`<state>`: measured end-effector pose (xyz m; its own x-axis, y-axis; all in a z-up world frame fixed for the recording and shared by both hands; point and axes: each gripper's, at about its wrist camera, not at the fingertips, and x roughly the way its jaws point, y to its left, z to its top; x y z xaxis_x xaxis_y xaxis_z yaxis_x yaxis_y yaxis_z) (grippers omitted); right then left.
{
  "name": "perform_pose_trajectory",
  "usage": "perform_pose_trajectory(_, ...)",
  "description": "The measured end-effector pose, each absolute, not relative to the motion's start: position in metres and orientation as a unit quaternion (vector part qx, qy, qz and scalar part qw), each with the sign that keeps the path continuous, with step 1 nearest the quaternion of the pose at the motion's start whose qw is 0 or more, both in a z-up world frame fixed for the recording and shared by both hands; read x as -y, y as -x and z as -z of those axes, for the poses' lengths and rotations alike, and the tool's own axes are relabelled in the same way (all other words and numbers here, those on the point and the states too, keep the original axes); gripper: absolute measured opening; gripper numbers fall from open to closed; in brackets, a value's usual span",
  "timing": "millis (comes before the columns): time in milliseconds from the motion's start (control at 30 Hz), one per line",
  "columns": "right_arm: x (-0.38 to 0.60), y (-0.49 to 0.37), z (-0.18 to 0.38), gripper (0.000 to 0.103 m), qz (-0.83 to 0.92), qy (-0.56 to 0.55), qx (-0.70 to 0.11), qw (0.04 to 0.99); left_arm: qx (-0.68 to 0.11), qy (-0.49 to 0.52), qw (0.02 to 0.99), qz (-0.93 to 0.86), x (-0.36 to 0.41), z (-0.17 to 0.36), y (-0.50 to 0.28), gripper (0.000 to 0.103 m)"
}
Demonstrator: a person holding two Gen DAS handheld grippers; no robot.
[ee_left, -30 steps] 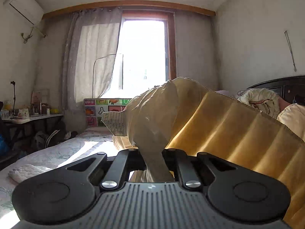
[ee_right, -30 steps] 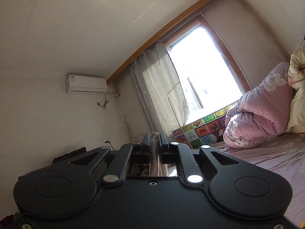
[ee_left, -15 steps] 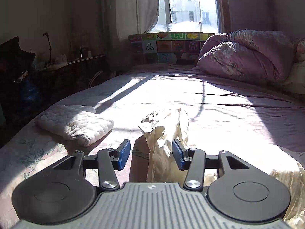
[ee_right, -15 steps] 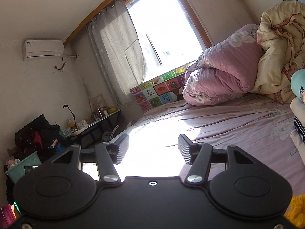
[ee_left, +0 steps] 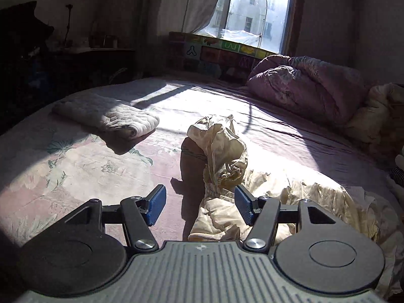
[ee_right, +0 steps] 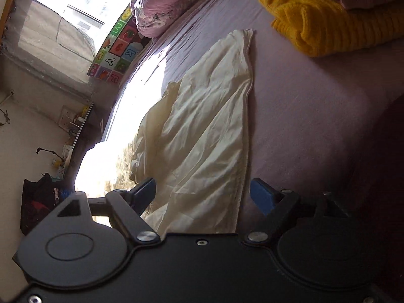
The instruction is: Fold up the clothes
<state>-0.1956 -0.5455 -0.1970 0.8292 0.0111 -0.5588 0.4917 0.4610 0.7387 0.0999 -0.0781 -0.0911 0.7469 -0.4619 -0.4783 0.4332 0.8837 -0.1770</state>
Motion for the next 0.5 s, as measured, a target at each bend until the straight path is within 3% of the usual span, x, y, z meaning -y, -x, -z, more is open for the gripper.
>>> perform_pose_trajectory(167, 0.549, 0.183, 0.2, 0.089, 0.149, -0.466, -0.237, 0.839, -0.291, 0.046, 0.92, 0.257, 0.094, 0.116, -0.096, 0.064)
perform_pose_trajectory(333, 0.561, 0.181, 0.211, 0.086, 0.12, -0.497, -0.204, 0.835, -0.298, 0.025, 0.919, 0.256, 0.109, 0.13, -0.093, 0.064)
perform_pose_trajectory(400, 0.561, 0.18, 0.212, 0.078, 0.104, -0.504, -0.198, 0.834, -0.301, 0.032, 0.918, 0.257, 0.108, 0.133, -0.096, 0.064)
perform_pose_trajectory(467, 0.56, 0.176, 0.218, 0.043, 0.08, -0.523, -0.196, 0.826, -0.307, 0.041, 0.916, 0.255, 0.106, 0.136, -0.099, 0.064)
perform_pose_trajectory(500, 0.56, 0.172, 0.224, 0.038, 0.062, -0.537, -0.197, 0.818, -0.309, 0.047, 0.915, 0.256, 0.105, 0.137, -0.1, 0.064)
